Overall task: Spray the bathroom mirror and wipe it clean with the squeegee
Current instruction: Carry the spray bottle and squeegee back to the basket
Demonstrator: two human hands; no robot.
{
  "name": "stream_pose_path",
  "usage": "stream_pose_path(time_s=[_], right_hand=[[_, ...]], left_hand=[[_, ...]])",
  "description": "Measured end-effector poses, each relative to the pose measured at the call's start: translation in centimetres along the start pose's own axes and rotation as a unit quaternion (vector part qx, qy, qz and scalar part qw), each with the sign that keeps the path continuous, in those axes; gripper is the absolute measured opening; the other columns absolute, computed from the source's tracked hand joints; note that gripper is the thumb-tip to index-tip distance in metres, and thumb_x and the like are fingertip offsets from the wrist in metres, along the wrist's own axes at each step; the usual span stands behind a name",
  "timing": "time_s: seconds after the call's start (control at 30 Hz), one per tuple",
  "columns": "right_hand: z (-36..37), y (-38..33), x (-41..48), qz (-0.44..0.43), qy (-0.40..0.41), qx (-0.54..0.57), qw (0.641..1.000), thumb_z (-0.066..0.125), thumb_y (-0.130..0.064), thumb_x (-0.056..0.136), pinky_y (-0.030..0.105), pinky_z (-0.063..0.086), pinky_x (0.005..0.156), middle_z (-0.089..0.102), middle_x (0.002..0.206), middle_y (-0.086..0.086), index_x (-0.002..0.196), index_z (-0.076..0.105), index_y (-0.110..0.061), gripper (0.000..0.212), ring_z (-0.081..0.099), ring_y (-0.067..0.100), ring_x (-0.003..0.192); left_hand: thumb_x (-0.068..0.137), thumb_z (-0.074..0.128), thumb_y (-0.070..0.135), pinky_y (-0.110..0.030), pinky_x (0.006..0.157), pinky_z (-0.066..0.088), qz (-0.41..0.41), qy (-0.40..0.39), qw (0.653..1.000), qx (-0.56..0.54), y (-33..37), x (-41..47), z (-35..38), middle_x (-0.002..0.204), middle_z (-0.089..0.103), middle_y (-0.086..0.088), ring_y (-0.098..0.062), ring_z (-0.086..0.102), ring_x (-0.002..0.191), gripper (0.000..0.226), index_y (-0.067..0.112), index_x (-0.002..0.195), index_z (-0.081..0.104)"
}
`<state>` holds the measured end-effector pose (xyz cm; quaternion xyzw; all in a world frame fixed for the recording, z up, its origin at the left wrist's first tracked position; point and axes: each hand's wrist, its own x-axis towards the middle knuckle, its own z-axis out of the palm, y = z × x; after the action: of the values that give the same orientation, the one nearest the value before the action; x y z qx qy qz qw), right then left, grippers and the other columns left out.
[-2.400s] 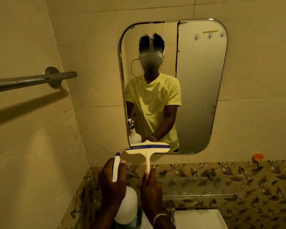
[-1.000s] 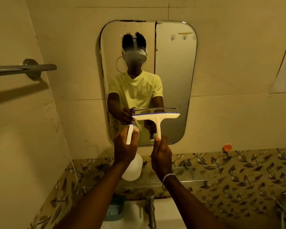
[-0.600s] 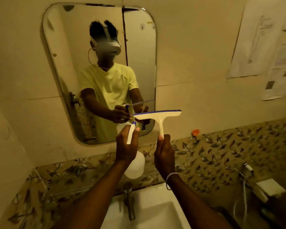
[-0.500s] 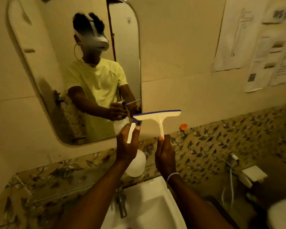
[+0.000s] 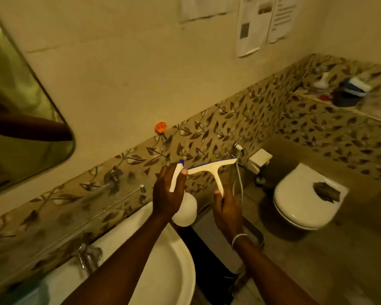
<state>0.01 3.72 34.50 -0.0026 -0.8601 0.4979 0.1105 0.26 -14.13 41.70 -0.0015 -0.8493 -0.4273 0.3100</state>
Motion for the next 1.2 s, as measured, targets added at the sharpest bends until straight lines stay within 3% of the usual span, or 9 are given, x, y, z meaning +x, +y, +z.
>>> stream_pose_path(time_s=[0.07, 0.23, 0.3, 0.37, 0.5, 0.6, 0.8, 1.03, 1.2], right_hand=[[-0.6, 3.4, -0.2, 0.035, -0.013, -0.025, 0.999, 0.048, -0.035, 0.103, 0.029, 0.049, 0.05, 0.059, 0.074, -0.002, 0.102, 0.056, -0.026, 0.012, 0.06, 0.013, 0.062], [-1.2, 11.2, -1.1, 0.077, -0.043, -0.075, 0.993, 0.057, -0.027, 0.099, 0.008, 0.04, 0.062, 0.065, 0.098, -0.008, 0.125, 0.06, -0.021, 0.027, 0.062, 0.008, 0.079], [-1.1, 14.6, -1.2, 0.101, -0.09, -0.102, 0.986, 0.055, -0.025, 0.1, 0.024, 0.055, 0.077, 0.066, 0.119, 0.004, 0.13, 0.059, -0.016, 0.031, 0.065, 0.018, 0.094], [-0.5, 18.5, -1.2, 0.142, -0.137, -0.134, 0.971, 0.051, -0.026, 0.102, 0.037, 0.057, 0.089, 0.061, 0.133, 0.008, 0.134, 0.057, -0.014, 0.035, 0.065, 0.023, 0.105], [1.4, 25.5, -1.2, 0.177, -0.192, -0.189, 0.947, 0.047, -0.025, 0.104, 0.037, 0.055, 0.09, 0.057, 0.136, 0.012, 0.138, 0.054, -0.011, 0.037, 0.065, 0.027, 0.107], [2.6, 29.8, -1.3, 0.18, -0.235, -0.206, 0.933, 0.045, -0.026, 0.106, 0.041, 0.057, 0.094, 0.056, 0.137, 0.011, 0.141, 0.052, -0.012, 0.039, 0.065, 0.029, 0.111], [4.6, 34.3, -1.4, 0.155, -0.264, -0.238, 0.922, 0.05, -0.023, 0.104, 0.038, 0.057, 0.095, 0.062, 0.129, 0.01, 0.138, 0.056, -0.014, 0.036, 0.066, 0.026, 0.108], [5.9, 36.4, -2.5, 0.173, -0.259, -0.232, 0.921, 0.055, -0.023, 0.1, 0.039, 0.059, 0.094, 0.061, 0.131, 0.009, 0.141, 0.051, -0.014, 0.042, 0.067, 0.025, 0.109], [6.3, 36.3, -3.0, 0.189, -0.264, -0.238, 0.915, 0.055, -0.026, 0.101, 0.036, 0.059, 0.093, 0.061, 0.131, 0.009, 0.141, 0.05, -0.015, 0.042, 0.066, 0.026, 0.112]], left_hand=[[0.101, 0.038, 0.06, -0.041, 0.079, 0.056, -0.019, -0.029, 0.999, 0.005, -1.0, -1.2, 3.1, 0.096, 0.066, -0.004, -0.018, 0.065, 0.091, 0.055, 0.014, 0.11, 0.067], [0.091, 0.035, 0.078, -0.037, 0.08, 0.057, -0.091, -0.09, 0.992, 0.006, -4.5, -4.9, 10.4, 0.113, 0.064, -0.008, -0.023, 0.067, 0.1, 0.073, 0.019, 0.12, 0.067], [0.086, 0.033, 0.084, -0.033, 0.082, 0.054, -0.123, -0.126, 0.984, 0.024, -6.5, -6.7, 13.1, 0.124, 0.061, -0.009, -0.024, 0.066, 0.105, 0.08, 0.022, 0.126, 0.066], [0.081, 0.035, 0.087, -0.035, 0.09, 0.052, -0.167, -0.153, 0.974, 0.021, -8.7, -8.7, 15.9, 0.13, 0.061, -0.011, -0.026, 0.063, 0.112, 0.086, 0.022, 0.126, 0.067], [0.079, 0.036, 0.09, -0.032, 0.091, 0.054, -0.199, -0.176, 0.964, 0.028, -12.7, -12.3, 20.9, 0.114, 0.065, 0.004, -0.006, 0.059, 0.101, 0.085, 0.024, 0.119, 0.071], [0.083, 0.054, 0.075, -0.019, 0.082, 0.051, -0.197, -0.19, 0.961, 0.037, -15.0, -14.2, 24.1, 0.11, 0.068, 0.001, -0.002, 0.058, 0.096, 0.068, 0.02, 0.119, 0.07], [0.082, 0.077, 0.049, -0.027, 0.078, 0.052, -0.221, -0.199, 0.953, 0.061, -17.9, -17.2, 28.2, 0.101, 0.073, -0.001, -0.012, 0.065, 0.092, 0.045, 0.015, 0.112, 0.073], [0.097, 0.066, 0.036, -0.039, 0.09, 0.06, -0.254, -0.235, 0.937, 0.054, -19.1, -20.9, 29.3, 0.113, 0.071, 0.002, -0.012, 0.066, 0.105, 0.028, 0.017, 0.117, 0.069], [0.097, 0.067, 0.035, -0.017, 0.086, 0.046, -0.261, -0.251, 0.928, 0.087, -18.2, -21.2, 30.1, 0.117, 0.07, 0.002, -0.002, 0.057, 0.102, 0.029, 0.017, 0.119, 0.069]])
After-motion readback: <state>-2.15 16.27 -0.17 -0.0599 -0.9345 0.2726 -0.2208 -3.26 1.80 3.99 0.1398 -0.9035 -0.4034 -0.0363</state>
